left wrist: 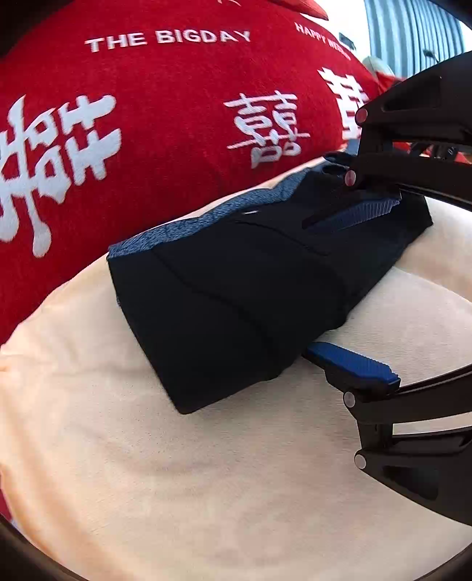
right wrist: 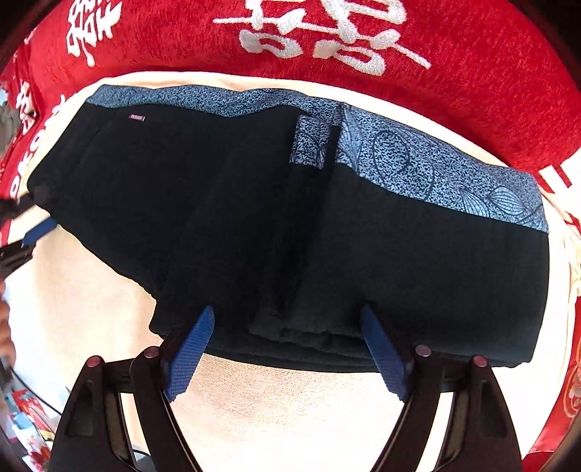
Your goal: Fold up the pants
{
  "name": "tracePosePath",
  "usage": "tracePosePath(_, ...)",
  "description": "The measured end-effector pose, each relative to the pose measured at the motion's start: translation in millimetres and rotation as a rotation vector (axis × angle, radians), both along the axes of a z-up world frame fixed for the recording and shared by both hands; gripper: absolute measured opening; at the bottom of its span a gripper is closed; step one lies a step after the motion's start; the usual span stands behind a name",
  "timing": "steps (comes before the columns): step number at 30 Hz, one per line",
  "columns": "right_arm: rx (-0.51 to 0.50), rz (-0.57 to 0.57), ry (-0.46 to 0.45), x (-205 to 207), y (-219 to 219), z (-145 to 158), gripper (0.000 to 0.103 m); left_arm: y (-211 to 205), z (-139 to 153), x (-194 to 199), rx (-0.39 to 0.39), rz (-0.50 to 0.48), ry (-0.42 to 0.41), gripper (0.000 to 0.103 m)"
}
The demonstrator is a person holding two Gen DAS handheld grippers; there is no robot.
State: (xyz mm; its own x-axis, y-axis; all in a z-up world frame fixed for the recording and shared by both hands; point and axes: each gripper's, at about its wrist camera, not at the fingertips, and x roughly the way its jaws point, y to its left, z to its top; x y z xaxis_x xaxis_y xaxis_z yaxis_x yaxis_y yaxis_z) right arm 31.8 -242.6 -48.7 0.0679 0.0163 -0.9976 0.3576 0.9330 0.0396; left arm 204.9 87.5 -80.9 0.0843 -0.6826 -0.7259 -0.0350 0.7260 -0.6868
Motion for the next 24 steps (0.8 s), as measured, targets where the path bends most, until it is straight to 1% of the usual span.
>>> tracePosePath(1, -0.001, 0.003, 0.001, 0.3, 0.6, -0.2, 0.085, 10.3, 0.9, 4.3, -0.029, 0.008, -0.006, 0.063)
tracePosePath(3, 0.005, 0.002, 0.0, -0.1, 1.5, -0.2, 0.086, 6.5, -1.3, 10.0, -0.046, 0.007, -0.014, 0.063)
tracePosePath(5, 0.013, -0.004, -0.001, 3.4, 2.8, -1.1, 0.086, 1.6, -2.9, 12.5, -0.035, 0.001, -0.025, 0.064)
tracePosePath(6, 0.016, -0.008, -0.002, 3.6, 2.3, -0.9, 0.086, -1.0, -3.2, 13.8, -0.024, -0.001, -0.029, 0.067)
tracePosePath(7, 0.018, -0.01, -0.002, 4.5, 2.9, -0.4, 0.086, -4.3, -2.5, 14.8, -0.026, 0.0, -0.03, 0.076)
tracePosePath(8, 0.018, -0.011, 0.0, 4.8, 3.5, -0.2, 0.086, -7.1, -0.9, 15.0, -0.016, 0.001, -0.028, 0.077)
tracePosePath(9, 0.016, -0.01, 0.003, 5.7, 4.2, 0.1, 0.086, -15.9, 0.8, 16.1, 0.024, -0.002, -0.029, 0.077)
tracePosePath(10, 0.015, -0.01, 0.005, 6.0, 3.7, 1.0, 0.086, -21.5, 3.4, 16.3, 0.065, -0.003, -0.035, 0.073)
tracePosePath(11, 0.016, -0.011, 0.006, 6.7, 3.6, 1.6, 0.086, -26.6, 6.8, 15.8, 0.115, -0.002, -0.049, 0.053)
tracePosePath(12, 0.02, -0.013, 0.006, 7.4, 1.4, 3.2, 0.085, -30.7, 9.3, 15.6, 0.18, -0.009, -0.067, 0.038)
tracePosePath(13, 0.025, -0.019, 0.002, 7.6, -0.4, 5.9, 0.085, -32.2, 10.1, 15.8, 0.199, -0.018, -0.075, 0.03)
tracePosePath(14, 0.031, -0.026, -0.003, 7.3, -2.8, 9.8, 0.082, -30.3, 11.4, 15.2, 0.197, -0.012, -0.078, 0.028)
tracePosePath(16, 0.043, -0.04, -0.022, 6.5, -7.2, 19.6, 0.063, -33.6, 19.1, 12.1, 0.232, -0.029, -0.114, 0.026)
tracePosePath(17, 0.055, -0.048, -0.031, 6.4, -9.5, 24.5, 0.046, -39.7, 26.0, 9.0, 0.267, -0.052, -0.154, 0.026)
tracePosePath(18, 0.064, -0.06, -0.04, 6.1, -12.1, 30.2, 0.043, -44.9, 32.4, 5.7, 0.296, -0.073, -0.192, 0.026)
tracePosePath(20, 0.122, -0.087, -0.069, 7.8, -18.1, 41.1, 0.043, -58.1, 47.7, -3.4, 0.358, -0.12, -0.279, 0.026)
tracePosePath(22, 0.202, -0.104, -0.097, 14.4, -22.2, 51.0, 0.043, -75.9, 63.6, -16.5, 0.424, -0.182, -0.385, 0.026)
tracePosePath(24, 0.283, -0.083, -0.119, 31.5, -21.3, 63.4, 0.044, -94.5, 76.7, -31.7, 0.486, -0.252, -0.492, 0.026)
